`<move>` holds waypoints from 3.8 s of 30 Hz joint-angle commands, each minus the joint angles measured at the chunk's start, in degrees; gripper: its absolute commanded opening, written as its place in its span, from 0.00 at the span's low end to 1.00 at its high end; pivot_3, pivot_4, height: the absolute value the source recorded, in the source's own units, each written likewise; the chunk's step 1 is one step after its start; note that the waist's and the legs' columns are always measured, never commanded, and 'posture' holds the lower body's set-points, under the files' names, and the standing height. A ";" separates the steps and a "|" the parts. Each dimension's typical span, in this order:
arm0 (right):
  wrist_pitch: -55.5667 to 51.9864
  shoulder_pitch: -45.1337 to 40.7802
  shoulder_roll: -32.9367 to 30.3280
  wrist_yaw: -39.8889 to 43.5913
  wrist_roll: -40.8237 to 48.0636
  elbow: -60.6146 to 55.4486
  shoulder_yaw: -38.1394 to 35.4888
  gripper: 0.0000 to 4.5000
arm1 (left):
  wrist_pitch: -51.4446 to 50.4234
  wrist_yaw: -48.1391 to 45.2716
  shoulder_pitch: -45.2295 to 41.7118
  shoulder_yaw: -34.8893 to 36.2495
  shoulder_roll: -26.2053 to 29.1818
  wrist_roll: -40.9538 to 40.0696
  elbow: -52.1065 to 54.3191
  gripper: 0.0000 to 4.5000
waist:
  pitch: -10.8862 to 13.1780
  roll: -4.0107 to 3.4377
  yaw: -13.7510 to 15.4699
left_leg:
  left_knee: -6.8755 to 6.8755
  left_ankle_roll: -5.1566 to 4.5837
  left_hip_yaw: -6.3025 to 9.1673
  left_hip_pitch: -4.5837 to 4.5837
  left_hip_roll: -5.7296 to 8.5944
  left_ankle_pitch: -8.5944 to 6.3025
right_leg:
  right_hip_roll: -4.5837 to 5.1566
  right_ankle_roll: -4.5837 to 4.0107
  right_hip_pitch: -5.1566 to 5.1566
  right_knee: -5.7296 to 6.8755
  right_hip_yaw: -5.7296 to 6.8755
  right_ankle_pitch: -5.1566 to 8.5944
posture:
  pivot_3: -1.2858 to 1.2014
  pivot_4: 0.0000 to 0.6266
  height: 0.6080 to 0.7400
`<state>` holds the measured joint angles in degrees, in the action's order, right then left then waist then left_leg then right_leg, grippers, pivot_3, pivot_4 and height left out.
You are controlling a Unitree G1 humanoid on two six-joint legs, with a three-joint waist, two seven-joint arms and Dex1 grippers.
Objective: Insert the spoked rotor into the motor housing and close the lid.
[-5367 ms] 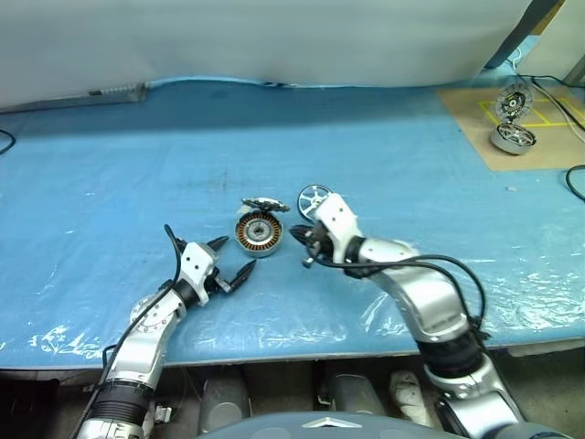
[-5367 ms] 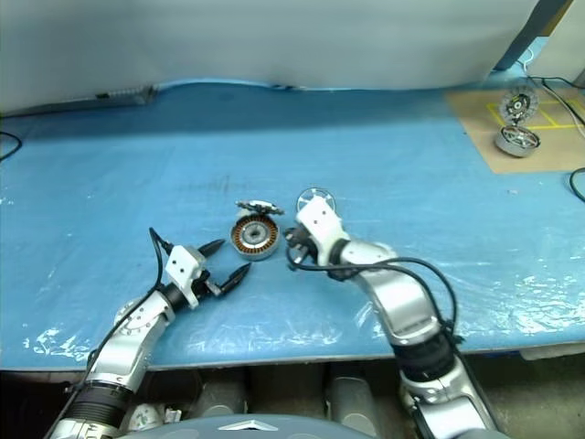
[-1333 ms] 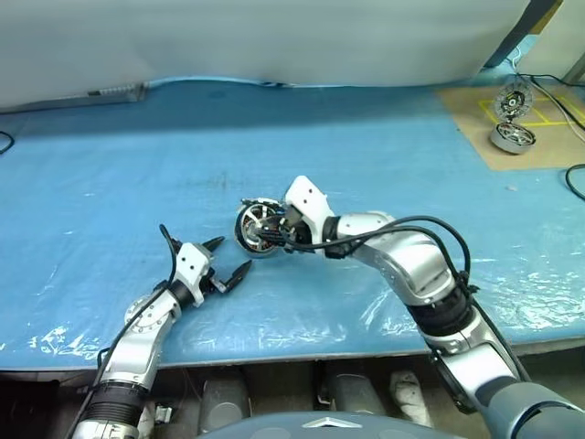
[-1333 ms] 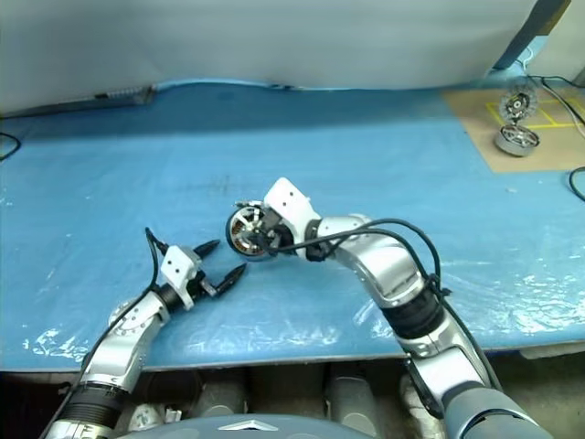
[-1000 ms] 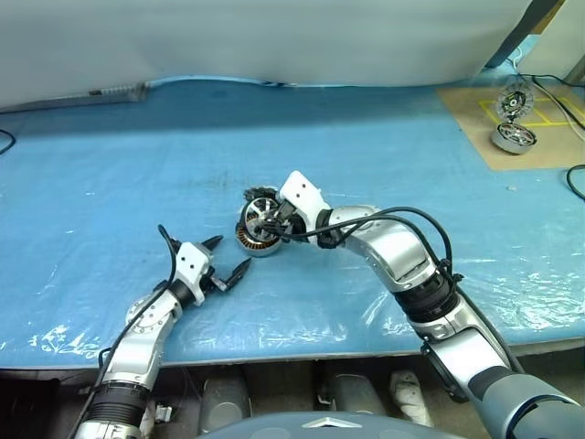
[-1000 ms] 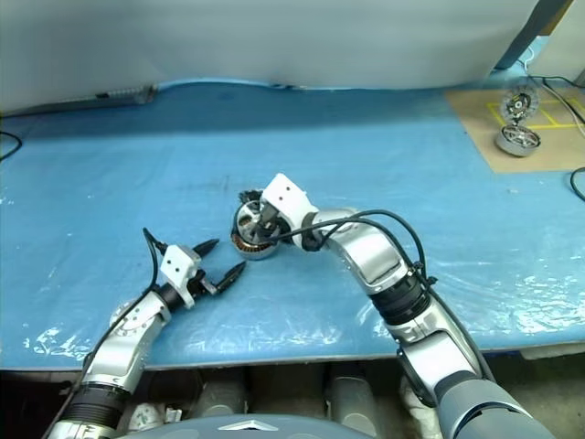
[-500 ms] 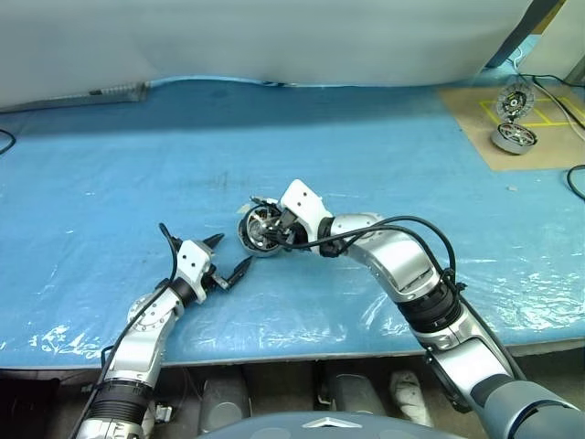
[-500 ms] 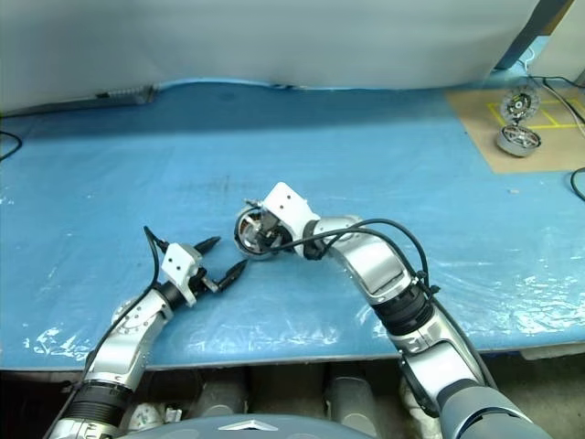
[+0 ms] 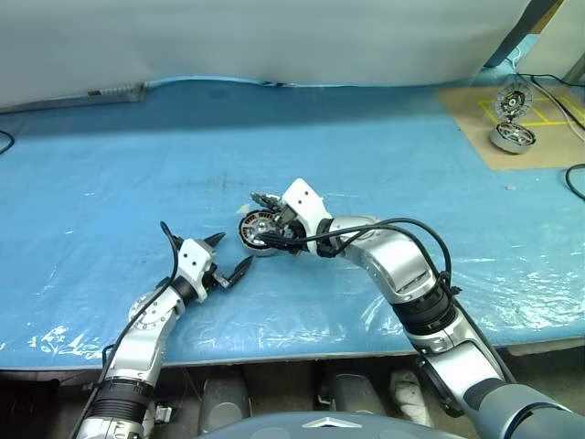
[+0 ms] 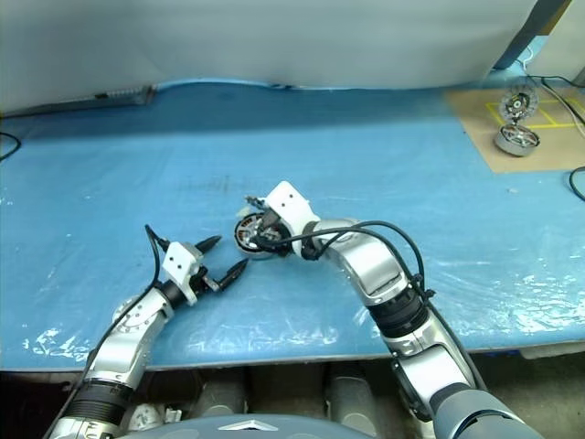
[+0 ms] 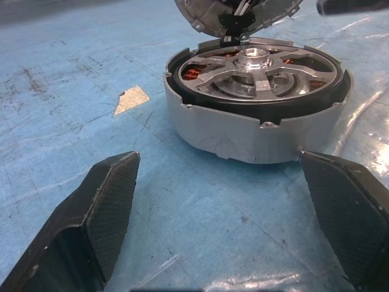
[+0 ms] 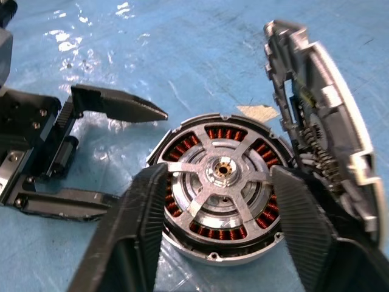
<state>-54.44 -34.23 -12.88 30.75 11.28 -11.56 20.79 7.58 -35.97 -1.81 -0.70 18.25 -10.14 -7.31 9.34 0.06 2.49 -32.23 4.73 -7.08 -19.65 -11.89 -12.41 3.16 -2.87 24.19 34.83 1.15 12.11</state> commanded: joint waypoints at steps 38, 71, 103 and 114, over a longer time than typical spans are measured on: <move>-8.34 5.96 -0.04 -0.61 9.12 -13.41 -10.52 0.01 | -3.72 -0.76 0.15 -0.20 0.43 -1.55 6.03 1.00 | 0.00 0.00 0.06 | 0.00 0.00 0.01 -0.01 0.00 0.00 | -0.01 0.01 -0.01 -0.02 0.00 -0.02 | 0.52 0.24 1.00; 4.78 -6.57 8.48 0.97 19.24 23.50 -25.22 0.01 | -7.84 -1.34 0.50 -2.49 0.64 -1.82 11.73 1.00 | 0.01 -0.03 -0.12 | -0.07 -0.01 -0.02 -0.14 -0.02 0.01 | 0.00 -0.08 0.12 0.03 0.03 -0.05 | 0.52 0.24 1.00; 3.17 2.69 12.10 -9.32 18.19 1.67 -18.40 0.01 | -13.72 -0.23 3.83 1.30 3.73 -4.13 18.14 1.00 | 0.02 -0.04 -0.15 | 0.01 0.01 -0.01 -0.08 -0.03 0.01 | -0.02 -0.05 0.08 -0.07 0.07 -0.06 | 0.52 0.24 1.00; 7.44 1.96 1.59 -2.44 9.35 -1.45 -2.83 0.59 | -3.18 -2.85 5.57 1.28 2.88 -3.24 7.63 1.00 | 0.02 -0.04 -0.16 | 0.01 0.01 0.00 -0.07 -0.03 0.01 | -0.01 -0.02 0.08 -0.07 0.07 -0.05 | 0.52 0.24 1.00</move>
<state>-48.56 -31.01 -11.34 26.95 21.04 -12.17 17.07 1.96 -38.29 3.59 -0.21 21.01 -13.17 0.88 9.35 0.02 2.33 -32.23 4.73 -7.08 -19.73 -11.92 -12.41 3.15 -2.89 24.28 34.76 1.22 12.06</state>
